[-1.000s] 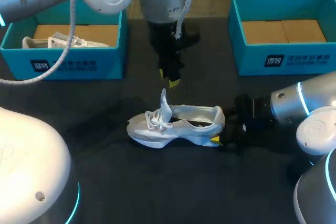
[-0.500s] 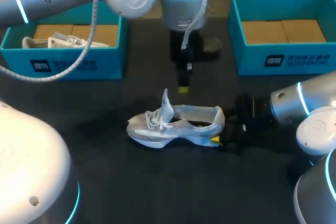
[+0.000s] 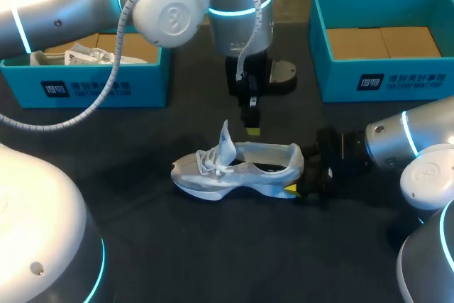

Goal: Take the shoe out of the shoebox, open the shoe tongue, remove and reinsert the insole, then place the shoe into the shoebox

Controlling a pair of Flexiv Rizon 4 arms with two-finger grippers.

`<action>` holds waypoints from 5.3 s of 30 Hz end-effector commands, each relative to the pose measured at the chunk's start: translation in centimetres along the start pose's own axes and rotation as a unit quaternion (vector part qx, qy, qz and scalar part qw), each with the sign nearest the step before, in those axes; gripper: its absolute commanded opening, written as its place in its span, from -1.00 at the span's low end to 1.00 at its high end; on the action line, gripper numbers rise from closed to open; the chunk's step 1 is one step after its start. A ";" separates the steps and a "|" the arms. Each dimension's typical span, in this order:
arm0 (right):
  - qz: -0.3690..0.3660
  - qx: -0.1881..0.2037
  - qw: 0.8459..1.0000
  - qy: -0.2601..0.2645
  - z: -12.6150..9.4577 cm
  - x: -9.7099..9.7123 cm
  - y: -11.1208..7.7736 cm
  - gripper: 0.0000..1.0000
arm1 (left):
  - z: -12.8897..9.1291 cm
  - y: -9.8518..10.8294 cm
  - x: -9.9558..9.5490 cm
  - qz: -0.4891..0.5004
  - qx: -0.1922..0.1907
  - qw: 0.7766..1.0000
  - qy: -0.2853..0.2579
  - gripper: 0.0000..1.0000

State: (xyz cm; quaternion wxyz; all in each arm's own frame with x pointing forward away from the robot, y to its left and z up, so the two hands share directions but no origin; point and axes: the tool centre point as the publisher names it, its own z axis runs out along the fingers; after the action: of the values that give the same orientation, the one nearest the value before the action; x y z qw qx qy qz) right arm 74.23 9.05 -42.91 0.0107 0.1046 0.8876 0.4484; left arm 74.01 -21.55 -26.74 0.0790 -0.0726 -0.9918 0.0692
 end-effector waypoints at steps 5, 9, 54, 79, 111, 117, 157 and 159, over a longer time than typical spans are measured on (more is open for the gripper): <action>0.000 0.001 1.000 -0.001 0.4 0.1 -0.1 -1.00 | 0.0 0.1 0.0 0.001 0.001 1.000 -0.001 -1.00; 0.000 0.001 1.000 -0.001 0.4 0.1 -0.1 -1.00 | 1.0 0.0 -0.2 0.011 -0.002 1.000 -0.001 -1.00; 0.000 0.001 1.000 -0.001 0.4 0.1 -0.1 -1.00 | 11.7 -1.0 -0.1 0.061 0.008 0.994 0.087 -0.96; 0.000 0.001 1.000 -0.001 0.4 0.1 -0.1 -1.00 | 14.4 -0.3 -0.9 0.067 0.015 0.996 0.053 -0.36; 0.000 0.001 1.000 -0.001 0.4 0.1 -0.1 -1.00 | 13.0 1.4 -1.8 0.067 -0.003 0.998 0.006 -1.00; 0.000 0.001 1.000 -0.001 0.4 0.1 -0.1 -1.00 | 12.3 1.4 -1.6 0.063 0.008 0.998 0.000 -1.00; 0.000 0.001 1.000 -0.001 0.4 0.1 -0.1 -1.00 | 8.3 1.4 -0.1 0.062 0.084 0.994 0.039 -1.00; 0.000 0.001 1.000 -0.001 0.4 0.1 -0.1 -1.00 | 7.8 1.4 0.0 0.064 0.098 0.992 0.043 -1.00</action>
State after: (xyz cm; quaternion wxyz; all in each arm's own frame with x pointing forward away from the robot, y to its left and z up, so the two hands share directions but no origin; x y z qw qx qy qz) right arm 74.22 9.07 -42.92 0.0109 0.1047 0.8876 0.4484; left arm 73.04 -22.29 -35.12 0.1236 -0.1298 -0.9719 0.1525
